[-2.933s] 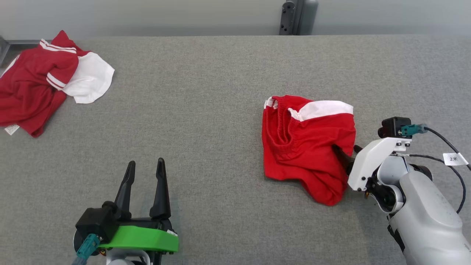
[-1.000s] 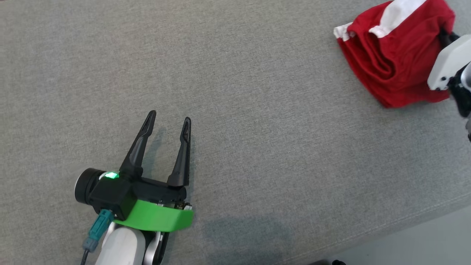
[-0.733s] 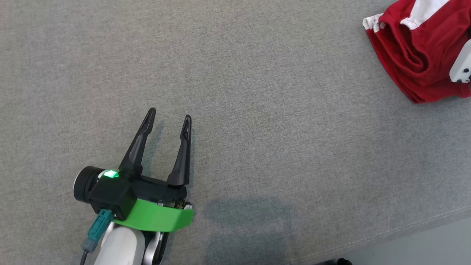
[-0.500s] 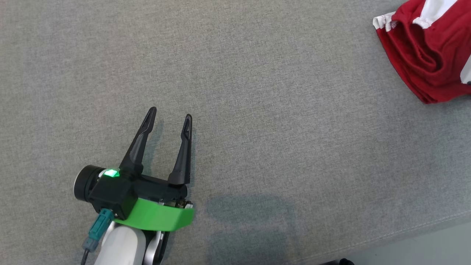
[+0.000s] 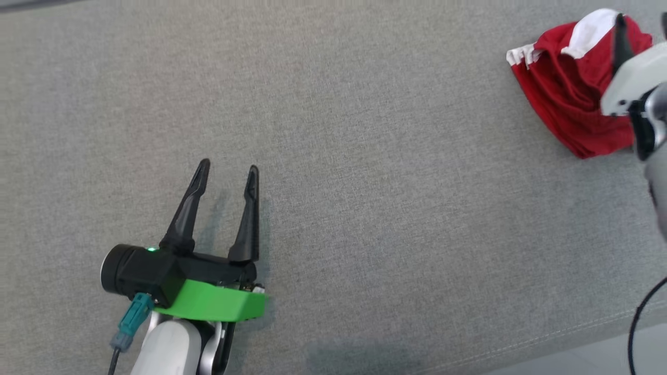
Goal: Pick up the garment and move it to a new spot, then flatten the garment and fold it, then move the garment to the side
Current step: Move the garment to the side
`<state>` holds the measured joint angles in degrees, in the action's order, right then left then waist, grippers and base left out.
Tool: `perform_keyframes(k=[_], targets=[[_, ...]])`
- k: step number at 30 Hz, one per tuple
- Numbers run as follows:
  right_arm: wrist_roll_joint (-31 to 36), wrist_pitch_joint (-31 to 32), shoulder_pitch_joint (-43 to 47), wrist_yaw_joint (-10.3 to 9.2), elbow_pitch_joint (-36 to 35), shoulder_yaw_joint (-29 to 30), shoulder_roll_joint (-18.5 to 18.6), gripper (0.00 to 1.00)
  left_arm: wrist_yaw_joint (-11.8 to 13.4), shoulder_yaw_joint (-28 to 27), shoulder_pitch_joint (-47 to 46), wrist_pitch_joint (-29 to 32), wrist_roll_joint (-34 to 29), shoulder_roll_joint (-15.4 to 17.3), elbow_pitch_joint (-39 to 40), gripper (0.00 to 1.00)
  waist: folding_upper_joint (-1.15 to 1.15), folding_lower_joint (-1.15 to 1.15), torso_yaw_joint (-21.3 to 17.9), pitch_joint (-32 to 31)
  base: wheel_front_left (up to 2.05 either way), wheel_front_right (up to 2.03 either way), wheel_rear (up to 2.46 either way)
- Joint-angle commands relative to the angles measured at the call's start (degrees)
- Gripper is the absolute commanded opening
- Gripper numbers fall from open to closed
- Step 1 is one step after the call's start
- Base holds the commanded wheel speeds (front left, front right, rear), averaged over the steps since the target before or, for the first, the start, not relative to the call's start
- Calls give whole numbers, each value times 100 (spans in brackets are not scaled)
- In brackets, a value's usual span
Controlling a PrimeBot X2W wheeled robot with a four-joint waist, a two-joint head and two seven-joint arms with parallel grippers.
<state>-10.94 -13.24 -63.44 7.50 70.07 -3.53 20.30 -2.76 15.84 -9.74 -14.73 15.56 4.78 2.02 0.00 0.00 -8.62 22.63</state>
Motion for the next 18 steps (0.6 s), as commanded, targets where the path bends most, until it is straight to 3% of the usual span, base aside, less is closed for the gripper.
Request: perform_keyframes(k=[1,7,18], targets=[[-74,-88,158,-2,-154,-74,-89,100,37,-62,65,-32,63,17,-61,100,0,0,19,-374,0,0,0],[-229,-191,800,-2,-1082,-298,-407,100,137,-345,202,-43,192,-16,-383,100,0,0,195,-929,0,0,0],[-135,-196,2819,-1,-3470,60,-1075,100,264,-1072,793,-40,398,-134,-627,100,0,0,725,-1729,0,0,0]])
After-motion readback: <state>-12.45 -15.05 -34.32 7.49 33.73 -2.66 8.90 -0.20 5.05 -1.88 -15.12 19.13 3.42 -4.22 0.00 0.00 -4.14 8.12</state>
